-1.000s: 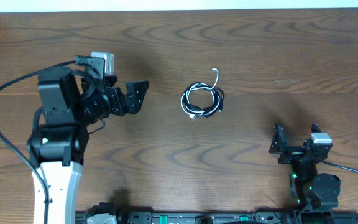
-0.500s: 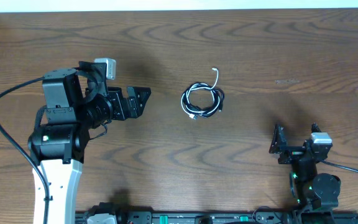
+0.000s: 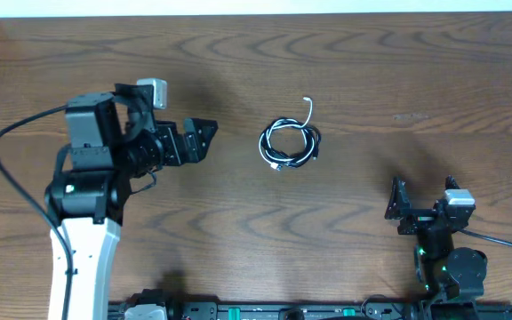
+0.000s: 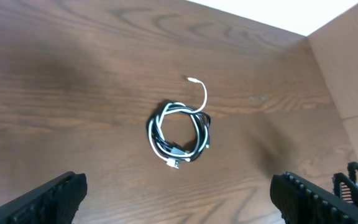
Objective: Untangle cables
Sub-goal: 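Raise the left arm and move its gripper above the cable coil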
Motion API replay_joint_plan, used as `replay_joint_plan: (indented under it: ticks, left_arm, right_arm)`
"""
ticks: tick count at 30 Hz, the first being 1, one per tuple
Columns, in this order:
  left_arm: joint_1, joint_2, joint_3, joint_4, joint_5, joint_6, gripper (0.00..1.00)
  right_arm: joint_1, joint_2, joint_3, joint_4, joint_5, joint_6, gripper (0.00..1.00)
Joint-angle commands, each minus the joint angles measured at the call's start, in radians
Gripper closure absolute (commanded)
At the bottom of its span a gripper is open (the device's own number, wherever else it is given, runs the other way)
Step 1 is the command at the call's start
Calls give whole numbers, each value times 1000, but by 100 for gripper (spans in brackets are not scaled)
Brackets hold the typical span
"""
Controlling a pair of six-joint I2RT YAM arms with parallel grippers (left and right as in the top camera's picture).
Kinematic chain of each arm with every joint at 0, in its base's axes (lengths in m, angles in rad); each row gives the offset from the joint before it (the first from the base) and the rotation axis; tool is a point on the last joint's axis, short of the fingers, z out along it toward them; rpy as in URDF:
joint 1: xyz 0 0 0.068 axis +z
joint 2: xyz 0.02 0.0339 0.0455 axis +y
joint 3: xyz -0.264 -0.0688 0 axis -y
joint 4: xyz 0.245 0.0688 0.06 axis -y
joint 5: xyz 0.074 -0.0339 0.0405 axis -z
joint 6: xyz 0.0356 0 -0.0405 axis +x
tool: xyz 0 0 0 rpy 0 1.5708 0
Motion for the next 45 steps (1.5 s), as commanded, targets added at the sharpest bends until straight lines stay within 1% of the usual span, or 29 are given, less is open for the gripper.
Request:
replay_joint_plan:
  ticks: [1, 3, 5, 7, 10, 13, 16, 19, 21, 22, 26, 33, 37, 40, 42, 45]
  left_arm:
    - [-52, 3, 8, 29, -6, -38, 1]
    - [-104, 6, 8, 107, -54, -148, 1]
    - [-163, 12, 9, 210, -79, -222, 1]
    - [-215, 27, 24, 274, -113, -256, 1]
    - [-267, 71, 91, 263, -155, -267, 1]
    - [-304, 143, 218, 175, -180, -266, 1]
    - [-337, 235, 412, -11, -261, -226, 1]
    - [-368, 327, 597, -217, -378, -202, 1]
    - [-379, 381, 678, -326, -434, -203, 1]
    - [-380, 401, 695, -352, -439, -203, 1]
    - [-378, 451, 698, -356, -444, -203, 3]
    - [-380, 505, 689, -320, -444, -203, 3]
    - [-382, 576, 684, -304, -444, -207, 3]
    - [-382, 639, 684, -286, -443, -278, 3]
    - [-382, 676, 684, -271, -443, -307, 3]
    - [-381, 717, 684, -265, -444, -309, 3]
  right_arm:
    - [-3, -5, -4, -1, -2, 7, 1]
    - [-3, -5, -4, -1, -2, 7, 1]
    - [-3, -5, -4, -1, -2, 7, 1]
    - [-3, -5, -4, -1, -2, 7, 1]
    - [-3, -5, -4, -1, -2, 7, 1]
    - [-3, -5, -4, -1, -2, 7, 1]
    - [-3, -5, -4, -1, -2, 7, 1]
    - [-3, -5, -4, -1, -2, 7, 1]
    - [-3, -5, -4, -1, -2, 7, 1]
    - [-3, -5, -4, -1, -2, 7, 1]
    - [-3, -5, -4, -1, -2, 7, 1]
    - [-3, -5, -4, -1, -2, 7, 1]
    - [-3, -5, -4, -1, -2, 7, 1]
    - [-3, -5, -4, 16, -6, 26, 1]
    - [-3, -5, 2, 16, -66, 61, 1]
    - [-3, -5, 2, 16, -180, 64, 1]
